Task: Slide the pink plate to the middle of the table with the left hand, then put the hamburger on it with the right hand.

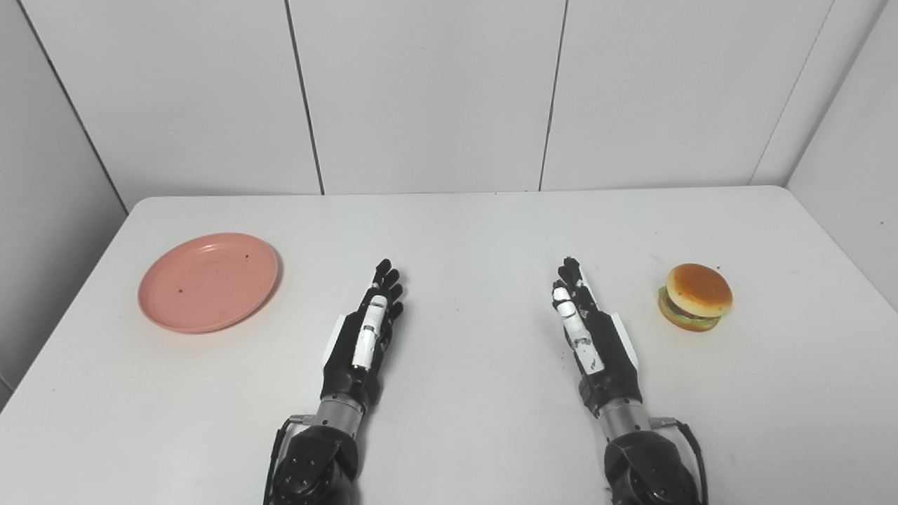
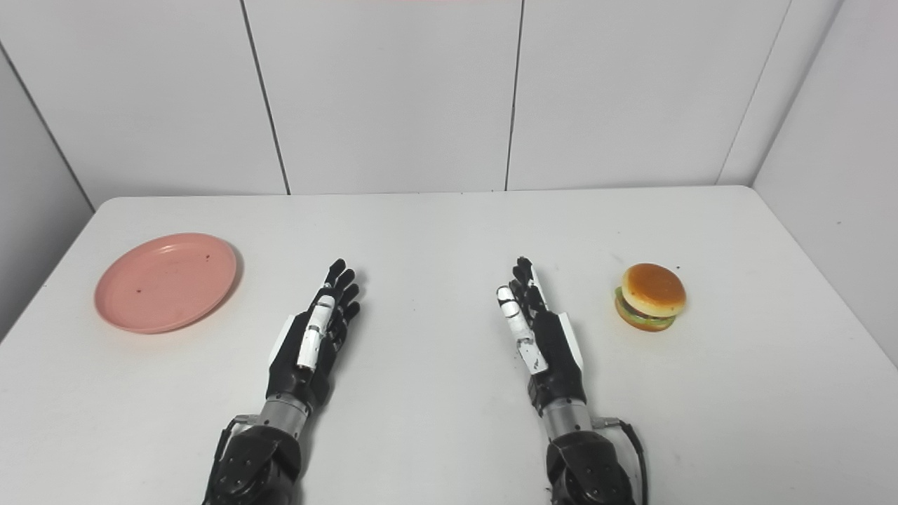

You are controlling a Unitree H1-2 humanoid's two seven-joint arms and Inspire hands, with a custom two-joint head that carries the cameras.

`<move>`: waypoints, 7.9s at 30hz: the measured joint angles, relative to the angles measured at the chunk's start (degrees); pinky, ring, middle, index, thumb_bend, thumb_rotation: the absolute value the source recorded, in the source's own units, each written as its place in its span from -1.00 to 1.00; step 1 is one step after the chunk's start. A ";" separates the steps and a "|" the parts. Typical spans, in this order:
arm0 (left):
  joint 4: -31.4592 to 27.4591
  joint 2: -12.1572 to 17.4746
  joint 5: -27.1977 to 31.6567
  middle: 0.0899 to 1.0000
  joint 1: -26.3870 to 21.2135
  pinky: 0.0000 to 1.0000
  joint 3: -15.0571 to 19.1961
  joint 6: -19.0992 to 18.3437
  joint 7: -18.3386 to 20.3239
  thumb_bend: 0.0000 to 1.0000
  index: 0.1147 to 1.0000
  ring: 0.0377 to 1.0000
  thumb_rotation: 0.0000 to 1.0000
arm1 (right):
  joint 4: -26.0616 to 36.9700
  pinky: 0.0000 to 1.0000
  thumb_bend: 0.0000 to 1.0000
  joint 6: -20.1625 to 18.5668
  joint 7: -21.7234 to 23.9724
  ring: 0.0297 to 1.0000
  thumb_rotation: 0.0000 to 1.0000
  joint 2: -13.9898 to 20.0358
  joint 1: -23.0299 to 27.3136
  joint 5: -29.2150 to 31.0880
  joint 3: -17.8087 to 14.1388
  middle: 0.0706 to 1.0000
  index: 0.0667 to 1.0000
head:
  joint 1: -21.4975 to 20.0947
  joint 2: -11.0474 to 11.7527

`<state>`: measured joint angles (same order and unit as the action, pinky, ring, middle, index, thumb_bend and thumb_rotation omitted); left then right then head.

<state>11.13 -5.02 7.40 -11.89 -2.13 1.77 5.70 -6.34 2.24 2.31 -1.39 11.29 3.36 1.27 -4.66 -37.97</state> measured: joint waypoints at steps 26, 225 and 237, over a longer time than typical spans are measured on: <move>-0.07 0.18 -0.23 1.00 0.01 1.00 -0.33 -0.06 0.03 -0.59 1.00 1.00 1.00 | 0.02 0.99 0.08 0.00 -0.32 0.98 0.61 0.00 0.01 0.26 0.02 1.00 1.00 | 0.00 -0.17; 3.12 0.48 2.43 0.48 -3.47 0.47 -0.13 -2.13 0.56 -0.58 0.40 0.54 0.98 | 5.69 0.88 0.15 -2.97 -0.60 0.86 0.50 2.39 -0.94 -4.34 0.43 0.91 0.97 | -6.50 0.79; 3.29 0.23 2.53 0.50 -3.45 0.48 0.11 -1.94 1.27 -0.57 0.43 0.56 0.95 | 14.66 0.60 0.34 -6.35 1.77 0.73 0.10 17.15 5.84 -15.58 -1.54 0.77 0.83 | -14.31 1.67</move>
<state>14.42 -4.79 9.93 -15.34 -2.02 -0.16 6.98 8.32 -4.12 4.08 15.75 17.12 -12.22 -0.27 -18.97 -36.30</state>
